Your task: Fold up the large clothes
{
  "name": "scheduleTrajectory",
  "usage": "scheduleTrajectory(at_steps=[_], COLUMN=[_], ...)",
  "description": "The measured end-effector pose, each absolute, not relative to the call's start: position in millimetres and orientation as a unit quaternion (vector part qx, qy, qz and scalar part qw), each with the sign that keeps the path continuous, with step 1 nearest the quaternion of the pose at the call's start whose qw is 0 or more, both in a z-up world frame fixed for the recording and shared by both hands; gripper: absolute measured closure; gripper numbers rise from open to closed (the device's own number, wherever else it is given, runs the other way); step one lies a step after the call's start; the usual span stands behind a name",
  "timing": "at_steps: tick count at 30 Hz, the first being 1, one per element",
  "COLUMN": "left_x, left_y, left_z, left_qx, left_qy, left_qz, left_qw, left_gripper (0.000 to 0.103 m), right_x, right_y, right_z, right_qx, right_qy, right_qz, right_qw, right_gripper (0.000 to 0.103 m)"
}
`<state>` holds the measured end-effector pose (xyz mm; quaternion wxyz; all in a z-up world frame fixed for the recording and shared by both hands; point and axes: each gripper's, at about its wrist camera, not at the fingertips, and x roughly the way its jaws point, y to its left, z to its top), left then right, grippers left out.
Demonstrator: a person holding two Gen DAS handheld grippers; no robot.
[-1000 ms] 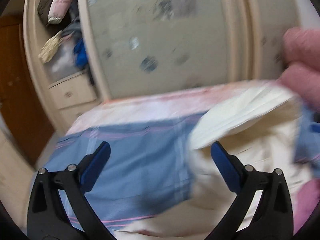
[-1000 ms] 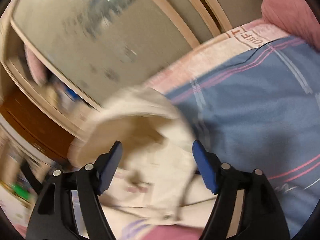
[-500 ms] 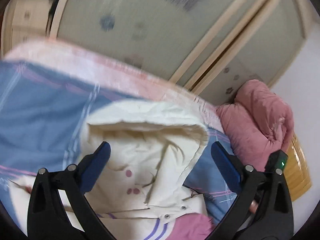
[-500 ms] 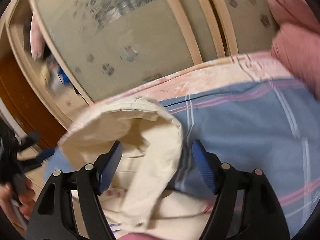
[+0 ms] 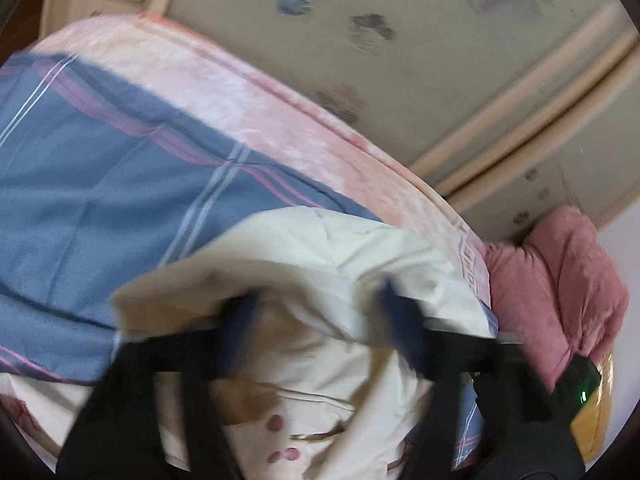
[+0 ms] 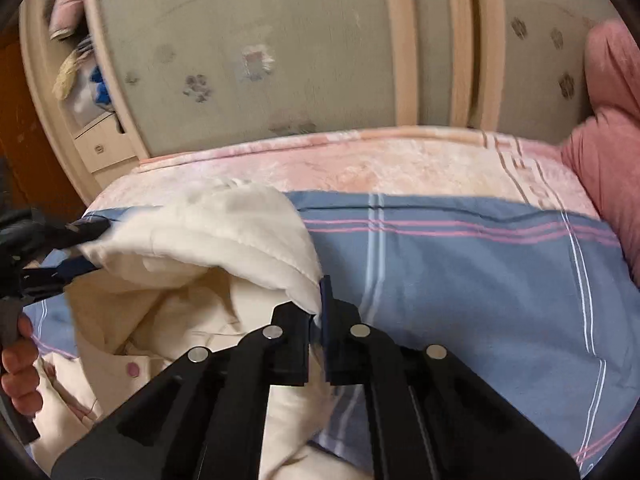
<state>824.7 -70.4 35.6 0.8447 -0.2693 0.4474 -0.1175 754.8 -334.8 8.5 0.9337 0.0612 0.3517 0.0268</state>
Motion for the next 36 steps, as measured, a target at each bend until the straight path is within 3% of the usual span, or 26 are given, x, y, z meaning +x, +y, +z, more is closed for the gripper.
scheduleTrajectory(at_steps=[1, 4, 12, 18, 22, 26, 32, 36], left_x=[823, 804, 709, 570, 479, 419, 390, 386], left_y=[-62, -36, 13, 42, 55, 48, 34, 29], left_z=[35, 48, 93, 109, 84, 16, -54, -65], left_qx=[-0.273, -0.278, -0.281, -0.285, -0.291, -0.3, -0.309, -0.293], left_qy=[0.444, 0.418, 0.39, 0.353, 0.353, 0.403, 0.461, 0.478], left_qz=[-0.108, -0.112, -0.189, -0.259, -0.282, -0.279, -0.258, -0.249], left_qw=[0.846, 0.857, 0.856, 0.853, 0.843, 0.818, 0.791, 0.789], left_gripper=[0.085, 0.095, 0.099, 0.099, 0.099, 0.099, 0.099, 0.097], right_x=[748, 719, 599, 486, 435, 411, 405, 398], right_y=[-330, -314, -285, -287, -281, -283, -287, -284], right_z=[14, 35, 77, 69, 37, -10, -75, -84], right_qx=[0.051, 0.032, -0.002, 0.01, 0.015, 0.063, 0.132, 0.125], right_qy=[0.339, 0.299, 0.225, 0.195, 0.212, 0.265, 0.336, 0.35], right_qz=[0.031, 0.047, 0.11, 0.134, 0.132, 0.111, 0.076, 0.072], right_qw=[0.939, 0.953, 0.968, 0.971, 0.968, 0.956, 0.929, 0.926], right_gripper=[0.1, 0.1, 0.1, 0.1, 0.1, 0.1, 0.1, 0.099])
